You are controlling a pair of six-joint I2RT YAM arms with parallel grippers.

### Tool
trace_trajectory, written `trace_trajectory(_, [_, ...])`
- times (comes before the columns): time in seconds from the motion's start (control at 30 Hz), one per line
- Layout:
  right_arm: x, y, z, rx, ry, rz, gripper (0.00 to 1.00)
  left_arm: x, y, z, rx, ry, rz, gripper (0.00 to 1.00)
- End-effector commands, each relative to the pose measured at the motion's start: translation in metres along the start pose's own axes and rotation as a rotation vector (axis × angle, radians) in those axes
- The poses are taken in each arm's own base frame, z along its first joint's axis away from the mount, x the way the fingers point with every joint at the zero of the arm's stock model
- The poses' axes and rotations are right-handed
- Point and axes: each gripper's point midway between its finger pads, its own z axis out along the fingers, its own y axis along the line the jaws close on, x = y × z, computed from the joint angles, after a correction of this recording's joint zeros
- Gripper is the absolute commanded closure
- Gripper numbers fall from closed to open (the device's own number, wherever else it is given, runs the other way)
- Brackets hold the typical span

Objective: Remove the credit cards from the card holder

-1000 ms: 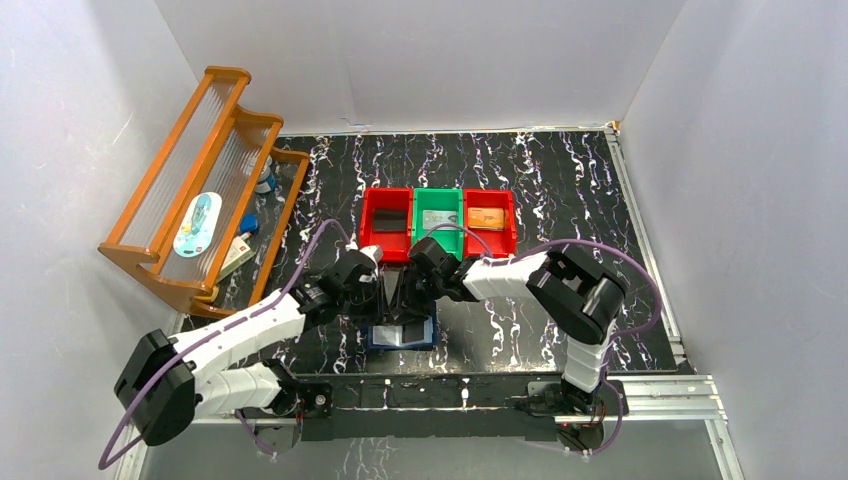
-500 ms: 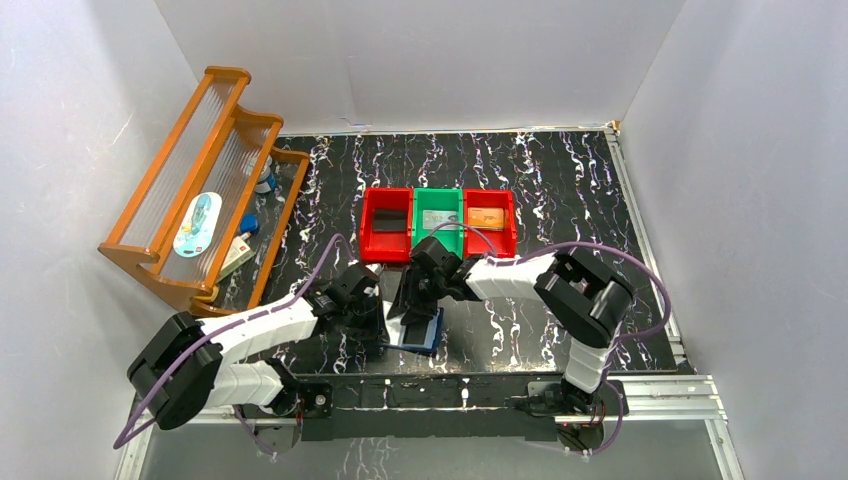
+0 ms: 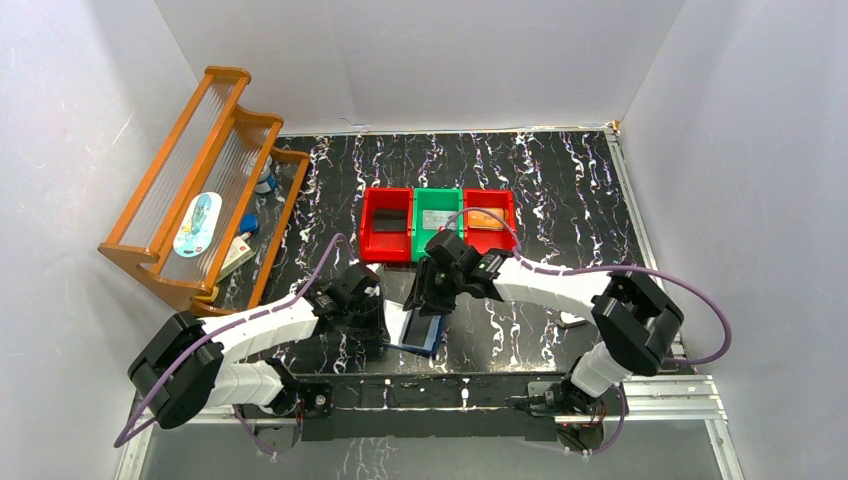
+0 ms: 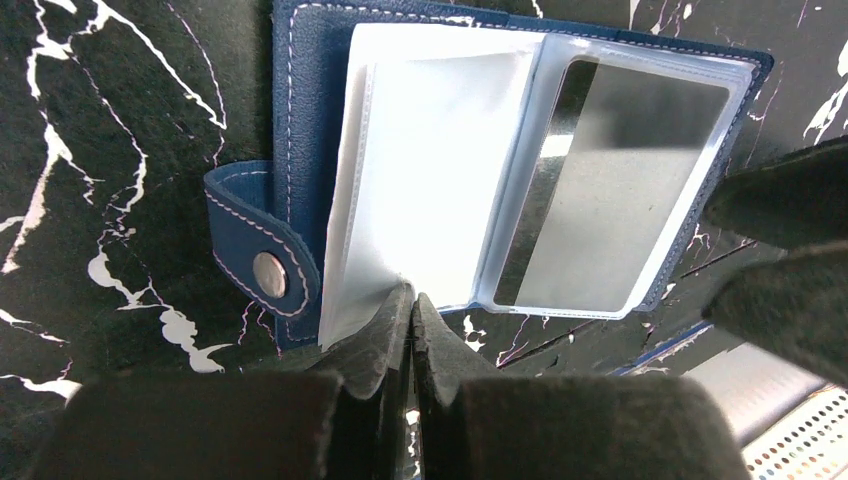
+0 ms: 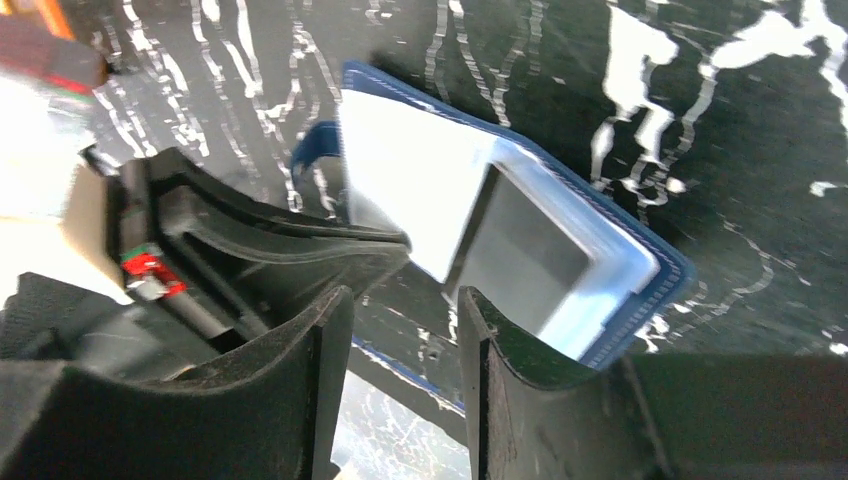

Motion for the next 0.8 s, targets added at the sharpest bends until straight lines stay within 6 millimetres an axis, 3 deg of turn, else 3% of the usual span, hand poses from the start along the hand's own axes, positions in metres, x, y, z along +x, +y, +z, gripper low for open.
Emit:
trace_trajectory(0.0, [0.008,-0.035,-0.009,0.121,-0.015,0.027,0.5,-0.009,-0.01,-0.006,0.027,-0.02,0.016,0.98])
trace_trajectory(0.47, [0.021,-0.073,0.02,0.168,0.041,0.004,0.59,-0.035,-0.045,-0.007,0.099,-0.024,0.098,0.9])
trace_trajectory(0.77, [0.023,-0.083,0.027,0.187,0.05,0.018,0.64,-0.034,-0.017,0.002,-0.034,-0.03,0.091,0.79])
